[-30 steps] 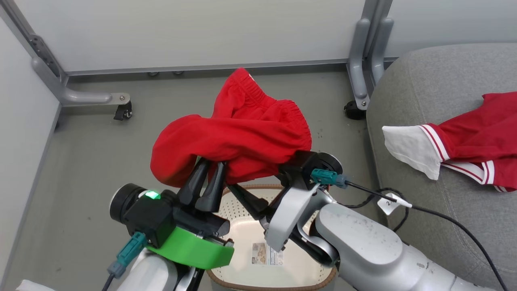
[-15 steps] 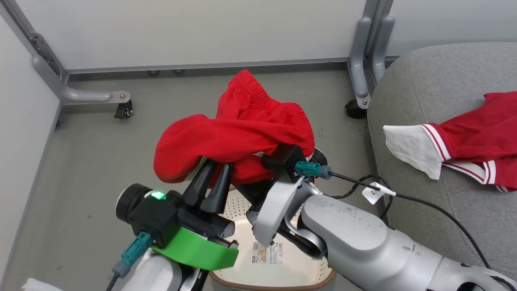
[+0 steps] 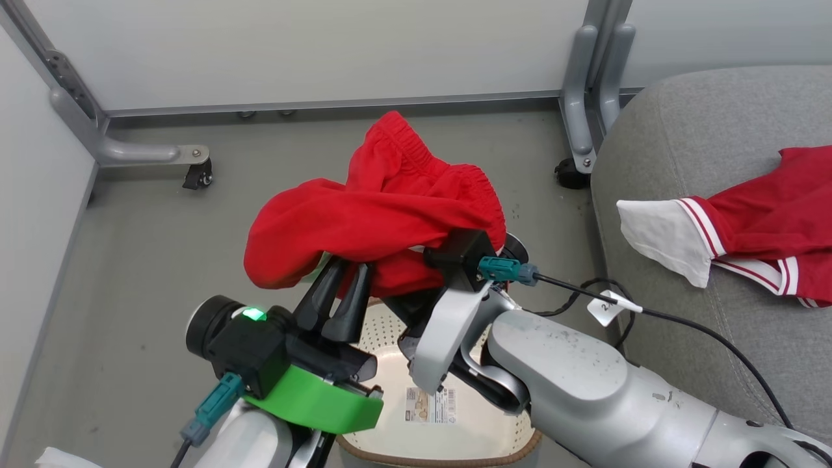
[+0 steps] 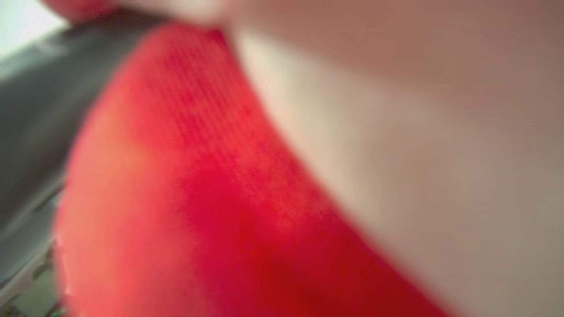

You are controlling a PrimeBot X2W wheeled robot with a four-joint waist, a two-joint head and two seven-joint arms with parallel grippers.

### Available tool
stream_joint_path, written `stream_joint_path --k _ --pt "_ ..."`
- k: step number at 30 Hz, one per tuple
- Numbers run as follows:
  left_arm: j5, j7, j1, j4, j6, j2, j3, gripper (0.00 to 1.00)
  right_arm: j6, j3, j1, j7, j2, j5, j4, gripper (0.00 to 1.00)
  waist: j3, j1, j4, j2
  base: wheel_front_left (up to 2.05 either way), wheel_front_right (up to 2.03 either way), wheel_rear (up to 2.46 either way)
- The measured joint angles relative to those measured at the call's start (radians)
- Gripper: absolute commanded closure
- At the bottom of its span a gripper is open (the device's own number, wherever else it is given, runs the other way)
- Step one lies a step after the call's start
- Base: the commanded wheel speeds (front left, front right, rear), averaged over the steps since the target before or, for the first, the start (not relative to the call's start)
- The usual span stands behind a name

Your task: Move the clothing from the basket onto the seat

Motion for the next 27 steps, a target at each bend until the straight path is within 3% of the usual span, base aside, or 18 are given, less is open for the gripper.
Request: stream_joint_path --k 3,4,5,6,16,27 --pt "0.000 0.002 -0.003 0.002 0.003 0.002 0.000 1.00 0.000 -0.003 0.000 0.000 -0.003 -0.001 -0.004 1.00 0.004 0.0000 0.000 0.0000 0.00 0.00 0.00" --pt "0.000 0.002 -0.004 0.004 0.005 0.002 0.000 0.81 0.000 -0.004 0.000 0.000 -0.004 -0.002 -0.006 1.00 0.005 0.0000 0.001 0.0000 0.00 0.00 0.00" --pt "0.000 0.010 -0.004 0.007 0.015 0.003 0.001 0.09 0.000 -0.005 0.000 0.000 -0.005 -0.003 -0.008 1.00 0.004 0.0000 0.001 0.0000 0.00 0.00 0.00" --pt "0.002 0.018 -0.005 0.012 0.022 0.005 0.001 0.00 0.000 -0.007 0.000 0.000 -0.006 -0.003 -0.010 1.00 0.004 0.0000 0.001 0.0000 0.00 0.00 0.00" --pt "0.003 0.041 0.036 0.000 0.038 0.056 -0.001 0.00 0.000 -0.034 0.011 0.000 -0.021 -0.009 -0.008 1.00 -0.018 0.0000 0.005 0.0000 0.00 0.00 0.00" --pt "-0.003 0.112 0.137 0.002 0.024 0.112 -0.064 0.00 0.000 -0.066 0.069 0.000 -0.043 -0.019 0.014 1.00 -0.036 0.0000 0.014 0.0000 0.00 0.00 0.00"
